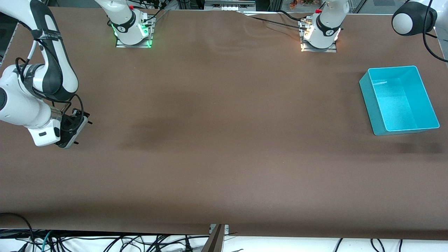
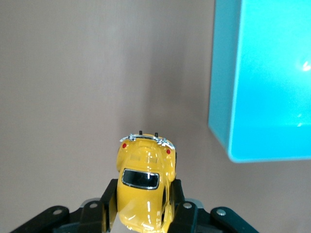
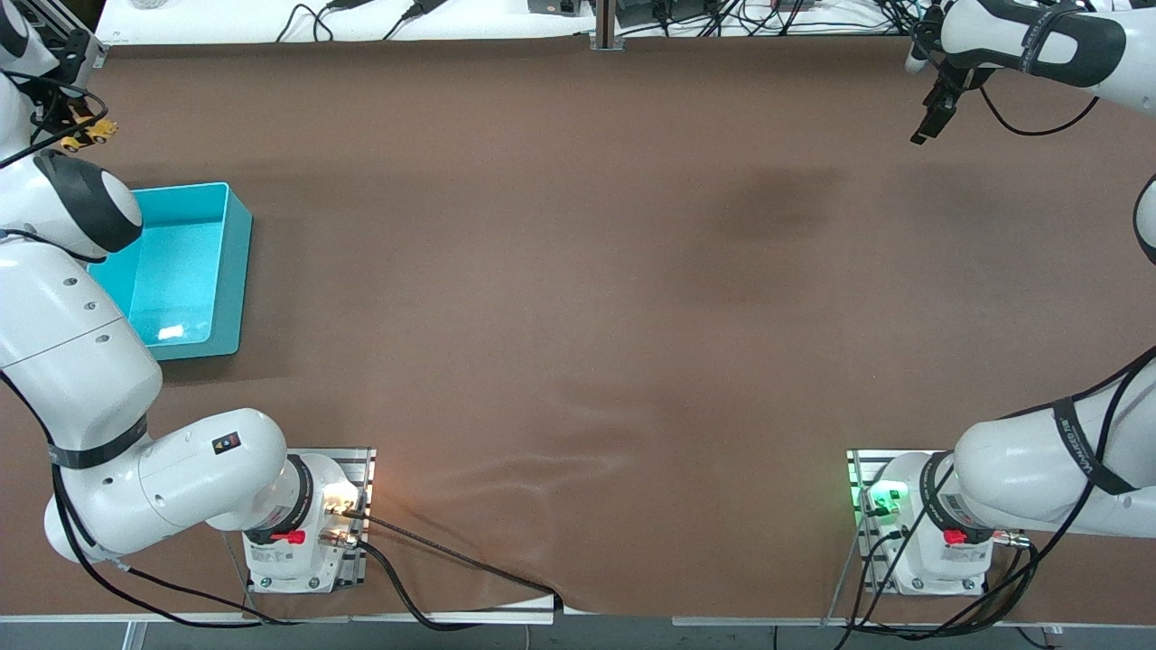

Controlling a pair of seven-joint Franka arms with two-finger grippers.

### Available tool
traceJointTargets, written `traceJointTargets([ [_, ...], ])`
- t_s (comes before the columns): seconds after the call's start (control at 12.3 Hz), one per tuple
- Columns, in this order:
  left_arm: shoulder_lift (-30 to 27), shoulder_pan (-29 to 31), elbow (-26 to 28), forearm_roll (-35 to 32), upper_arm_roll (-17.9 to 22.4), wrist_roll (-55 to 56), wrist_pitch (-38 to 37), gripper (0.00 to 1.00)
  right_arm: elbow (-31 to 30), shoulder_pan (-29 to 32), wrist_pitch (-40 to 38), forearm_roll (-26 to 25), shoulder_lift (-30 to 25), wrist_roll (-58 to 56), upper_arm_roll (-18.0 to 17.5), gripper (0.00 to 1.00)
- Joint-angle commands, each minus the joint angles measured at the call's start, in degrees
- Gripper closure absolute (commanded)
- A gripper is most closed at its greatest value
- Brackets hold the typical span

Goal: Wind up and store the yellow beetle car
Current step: 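Close the left gripper on the car and lift it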

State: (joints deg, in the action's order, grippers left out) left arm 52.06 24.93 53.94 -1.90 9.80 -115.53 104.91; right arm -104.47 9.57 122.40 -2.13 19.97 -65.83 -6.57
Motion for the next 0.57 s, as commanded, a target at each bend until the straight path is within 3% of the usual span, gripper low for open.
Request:
traceJointTargets([
  [0.0,-3.2,-3.0,1.8,-1.0,0.5,0.8,-3.8,1.00,1.2,0.2,-1.2,-0.6,0.4,0.3,-0.2,0.00],
  [0.16,-4.9,-4.9,3.6,-1.0,0.4,2.1,-5.1,1.00,1.2,0.2,-1.2,-0.6,0.4,0.3,-0.1,0.00],
  [0.33,-13.9,-7.2,18.7,-1.3,0.7,5.4,-0.7,1.00,1.2,0.2,-1.2,-0.6,0.4,0.2,-0.1,0.00],
  [0.49,-23.7,-9.9,37.0,-5.6,1.0,9.3,8.9,1.00,1.2,0.1,-1.2,-0.5,0.4,0.4,-0.1,0.00],
])
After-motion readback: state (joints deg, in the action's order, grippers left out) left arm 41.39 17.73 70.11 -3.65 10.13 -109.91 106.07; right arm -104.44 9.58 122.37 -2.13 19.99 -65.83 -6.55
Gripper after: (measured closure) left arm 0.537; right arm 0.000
